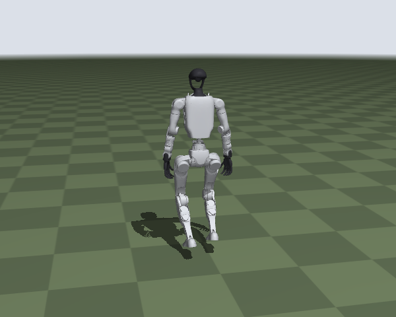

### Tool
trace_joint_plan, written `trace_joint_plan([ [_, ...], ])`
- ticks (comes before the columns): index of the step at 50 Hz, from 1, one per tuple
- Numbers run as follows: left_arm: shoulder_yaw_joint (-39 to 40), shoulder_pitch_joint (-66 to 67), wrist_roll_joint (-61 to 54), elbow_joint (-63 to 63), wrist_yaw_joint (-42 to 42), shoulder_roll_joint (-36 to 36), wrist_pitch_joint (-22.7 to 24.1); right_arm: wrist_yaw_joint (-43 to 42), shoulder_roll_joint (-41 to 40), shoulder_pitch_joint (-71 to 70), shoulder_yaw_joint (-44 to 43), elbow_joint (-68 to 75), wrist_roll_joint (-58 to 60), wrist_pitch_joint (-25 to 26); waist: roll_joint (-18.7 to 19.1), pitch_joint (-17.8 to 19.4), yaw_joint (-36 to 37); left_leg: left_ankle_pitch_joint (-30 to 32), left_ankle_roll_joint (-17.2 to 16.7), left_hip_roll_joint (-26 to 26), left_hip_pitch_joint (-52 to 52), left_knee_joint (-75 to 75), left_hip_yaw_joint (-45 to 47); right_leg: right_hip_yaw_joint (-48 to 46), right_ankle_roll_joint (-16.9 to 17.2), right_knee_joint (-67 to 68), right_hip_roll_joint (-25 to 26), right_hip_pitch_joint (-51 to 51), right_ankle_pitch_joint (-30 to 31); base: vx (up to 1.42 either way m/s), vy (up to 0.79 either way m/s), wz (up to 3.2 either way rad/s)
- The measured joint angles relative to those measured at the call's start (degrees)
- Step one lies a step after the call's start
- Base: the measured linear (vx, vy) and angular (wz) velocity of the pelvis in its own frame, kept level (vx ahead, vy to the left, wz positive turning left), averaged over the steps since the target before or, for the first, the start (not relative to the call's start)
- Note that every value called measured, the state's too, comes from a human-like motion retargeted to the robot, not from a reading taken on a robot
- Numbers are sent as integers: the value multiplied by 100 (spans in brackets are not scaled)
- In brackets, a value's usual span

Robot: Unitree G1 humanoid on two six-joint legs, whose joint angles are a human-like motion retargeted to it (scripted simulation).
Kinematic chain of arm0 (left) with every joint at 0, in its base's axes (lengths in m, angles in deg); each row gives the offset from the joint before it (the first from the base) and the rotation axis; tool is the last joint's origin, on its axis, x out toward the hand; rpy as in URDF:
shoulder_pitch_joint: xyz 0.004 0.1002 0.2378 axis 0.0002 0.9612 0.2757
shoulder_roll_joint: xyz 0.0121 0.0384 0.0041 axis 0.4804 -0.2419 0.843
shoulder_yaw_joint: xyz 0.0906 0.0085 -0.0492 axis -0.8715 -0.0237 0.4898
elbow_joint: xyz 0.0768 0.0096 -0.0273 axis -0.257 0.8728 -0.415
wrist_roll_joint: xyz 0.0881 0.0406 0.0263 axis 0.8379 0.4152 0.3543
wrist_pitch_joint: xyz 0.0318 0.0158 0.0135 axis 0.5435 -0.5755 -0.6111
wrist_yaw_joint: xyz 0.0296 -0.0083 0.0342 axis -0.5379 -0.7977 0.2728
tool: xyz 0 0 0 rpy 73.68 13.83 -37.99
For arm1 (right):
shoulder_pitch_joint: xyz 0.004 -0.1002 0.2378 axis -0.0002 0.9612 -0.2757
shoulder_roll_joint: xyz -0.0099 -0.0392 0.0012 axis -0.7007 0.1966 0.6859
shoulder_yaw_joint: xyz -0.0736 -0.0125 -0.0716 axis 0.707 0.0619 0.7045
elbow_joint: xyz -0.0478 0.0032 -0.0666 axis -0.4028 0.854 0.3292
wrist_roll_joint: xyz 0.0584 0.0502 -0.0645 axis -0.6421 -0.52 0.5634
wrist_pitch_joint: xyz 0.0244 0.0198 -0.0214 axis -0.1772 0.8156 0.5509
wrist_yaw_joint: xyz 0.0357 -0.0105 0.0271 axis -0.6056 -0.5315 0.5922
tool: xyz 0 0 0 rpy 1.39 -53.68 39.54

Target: Sport exercise

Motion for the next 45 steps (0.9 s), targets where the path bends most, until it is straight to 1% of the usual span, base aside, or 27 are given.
trace_joint_plan([
  [3, 29, 245, -68, 59, -326, -73, -53, 191, -80, 169, -41, 83, -262, 72, 67, -117, -4, 806, -197, -33, -110, -260, -49, -43, 38, -39, -77, -6, 547, 21, -8, 1],
  [5, 9, 385, -50, 86, -533, -113, -93, 299, -116, 238, -72, 179, -411, 107, 103, -188, -19, 1114, -288, -114, -215, -409, -87, -38, 62, 9, -137, -58, 669, 17, -8, 12],
  [7, -39, 485, -15, 108, -614, -147, -132, 348, -138, 255, -122, 307, -538, 109, 142, -228, -32, 1302, -311, -202, -332, -505, -142, -24, 63, 72, -170, -103, 620, 14, -9, 16],
  [10, -123, 601, 88, 116, -628, -170, -145, 331, -128, 181, -204, 464, -672, 64, 166, -253, -42, 1206, -228, -281, -435, -528, -187, -17, -9, 230, -193, -141, 223, 11, -10, 3],
  [13, -234, 693, 249, 144, -594, -167, -170, 219, -151, 101, -229, 563, -629, 13, 117, -200, -37, 487, 9, -319, -597, 90, -193, 15, -110, 798, -158, -234, -432, 6, -10, -18],
  [17, -414, 610, 594, 175, -422, -64, -209, -19, -140, -124, -185, 647, -308, -72, 37, -65, 14, -1015, 462, -166, -847, 1198, -43, -1, -298, 1537, -97, -402, -1436, 5, -8, -37],
  [20, -519, 431, 941, 174, -220, 33, -248, -238, -100, -323, -172, 669, 37, -79, -1, 69, 101, -1511, 556, 108, -998, 1903, 174, -144, -472, 1866, -139, -453, -2000, 5, -5, -42],
  [22, -496, 265, 1062, 88, -113, 72, -232, -363, -73, -469, -270, 665, 137, -42, -14, 156, 179, -1602, 561, 241, -975, 1956, 261, -198, -544, 1774, -107, -392, -2180, 8, -4, -29],
  [23, -476, 207, 1042, 7, -40, 76, -198, -419, -63, -520, -337, 653, 115, -18, -12, 187, 214, -1519, 543, 256, -912, 1835, 263, -200, -552, 1610, -74, -322, -2132, 10, -3, -22],
  [25, -484, 166, 935, -181, 103, 53, -106, -507, -51, -549, -445, 594, 7, 7, -8, 189, 265, -1180, 455, 187, -720, 1431, 194, -151, -488, 1157, 8, -128, -1830, 11, -2, -16],
  [27, -505, 201, 757, -382, 172, 15, -32, -560, -50, -527, -497, 495, -174, 30, -1, 144, 313, -441, 207, 70, -522, 873, 69, -160, -282, 641, -19, 61, -971, 10, -1, -16],
  [28, -501, 234, 657, -490, 189, -3, -7, -571, -48, -508, -510, 438, -279, 44, -1, 103, 332, 48, 48, 22, -457, 590, 26, -206, -114, 416, -87, 115, -244, 8, 0, -15],
  [30, -484, 296, 499, -702, 221, -18, 27, -592, -29, -478, -500, 312, -474, 69, -21, 6, 336, 916, -196, -41, -443, 139, -5, -263, 105, 72, -193, 106, 748, 3, 0, -6],
  [32, -471, 323, 379, -882, 273, 8, 47, -624, 2, -489, -474, 214, -618, 68, -56, -55, 359, 1332, -319, -110, -502, -64, -5, -337, 223, -46, -305, 22, 1223, 0, 0, 0],
  [35, -445, 319, 224, -1053, 418, 85, 48, -651, 27, -562, -444, 176, -797, 11, -117, -56, 428, 1437, -304, -251, -523, -144, -52, -466, 286, -2, -435, -47, 1461, -3, -1, -13],
  [38, -373, 250, 71, -1058, 530, 197, 18, -683, 53, -710, -424, 187, -966, -46, -241, 4, 482, 1016, -73, -374, -417, -122, -63, -555, 193, 273, -551, -94, 1105, -6, -2, -32],
  [40, -333, 218, -8, -958, 591, 263, -16, -700, 48, -798, -406, 209, -1031, -70, -331, 69, 497, 426, 137, -475, -368, 43, -85, -588, 93, 709, -654, -180, 696, -9, -3, -38],
  [42, -319, 166, -41, -784, 664, 327, -73, -735, 27, -877, -376, 230, -1018, -82, -416, 174, 472, -433, 430, -536, -361, 293, -54, -612, 10, 1337, -802, -355, 254, -10, -2, -31],
  [43, -316, 105, -31, -670, 694, 365, -110, -748, 22, -936, -363, 248, -985, -79, -447, 245, 439, -767, 551, -542, -360, 396, -21, -602, 6, 1662, -865, -474, 166, -9, -1, -23],
  [45, -281, -98, 39, -386, 731, 425, -189, -757, 7, -1100, -377, 301, -866, -47, -485, 423, 366, -1224, 730, -529, -361, 515, 69, -508, 30, 2198, -937, -748, 149, -8, 0, -15],
])
